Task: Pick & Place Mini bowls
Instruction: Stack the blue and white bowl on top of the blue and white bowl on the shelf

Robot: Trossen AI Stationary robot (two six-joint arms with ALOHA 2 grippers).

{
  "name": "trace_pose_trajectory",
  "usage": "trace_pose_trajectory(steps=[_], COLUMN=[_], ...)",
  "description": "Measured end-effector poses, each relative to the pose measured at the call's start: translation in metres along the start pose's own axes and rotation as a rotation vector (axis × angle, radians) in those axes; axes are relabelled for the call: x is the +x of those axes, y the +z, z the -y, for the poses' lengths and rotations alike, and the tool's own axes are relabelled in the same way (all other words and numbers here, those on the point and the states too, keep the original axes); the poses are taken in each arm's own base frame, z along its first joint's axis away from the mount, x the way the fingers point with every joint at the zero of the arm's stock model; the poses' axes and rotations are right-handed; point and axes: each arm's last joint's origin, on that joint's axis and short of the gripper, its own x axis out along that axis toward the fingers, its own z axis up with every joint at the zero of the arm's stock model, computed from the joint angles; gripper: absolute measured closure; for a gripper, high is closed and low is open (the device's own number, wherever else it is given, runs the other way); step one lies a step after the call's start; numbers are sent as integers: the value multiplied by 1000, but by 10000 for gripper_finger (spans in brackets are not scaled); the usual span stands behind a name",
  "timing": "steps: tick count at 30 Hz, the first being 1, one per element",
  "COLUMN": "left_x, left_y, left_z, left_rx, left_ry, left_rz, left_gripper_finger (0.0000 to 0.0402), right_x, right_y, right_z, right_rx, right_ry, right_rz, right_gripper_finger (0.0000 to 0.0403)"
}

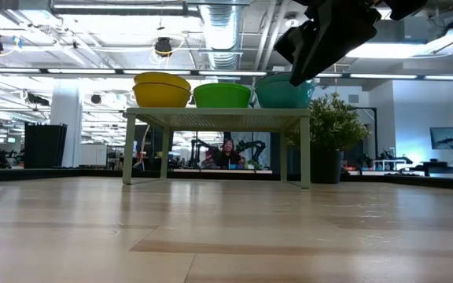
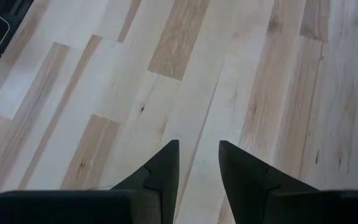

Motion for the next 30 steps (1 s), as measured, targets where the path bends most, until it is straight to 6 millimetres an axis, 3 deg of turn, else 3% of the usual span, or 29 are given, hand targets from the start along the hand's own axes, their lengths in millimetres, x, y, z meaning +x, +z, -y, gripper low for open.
trace_pose_trajectory(steps=[3,9,16,24,30], left_x=[0,-2,-5,-17,-23], left_y=[0,5,33,82,105], left_z=[1,5,0,-21,-45], left_rx=[1,-17,-203,-487,-633], left_ry=[-6,-61,-73,-133,-169], left_rz=[3,33,259,492,481], left_gripper_finger=[281,385,383,386,386], right_x=[0,0,-2,-4,25], right_y=[1,8,20,27,29], right_z=[0,2,3,3,5], right_rx=[0,-120,-366,-437,-567], right_ry=[-1,-16,-51,-41,-11], right_rz=[9,88,206,290,303], right_gripper_finger=[295,295,295,295,295])
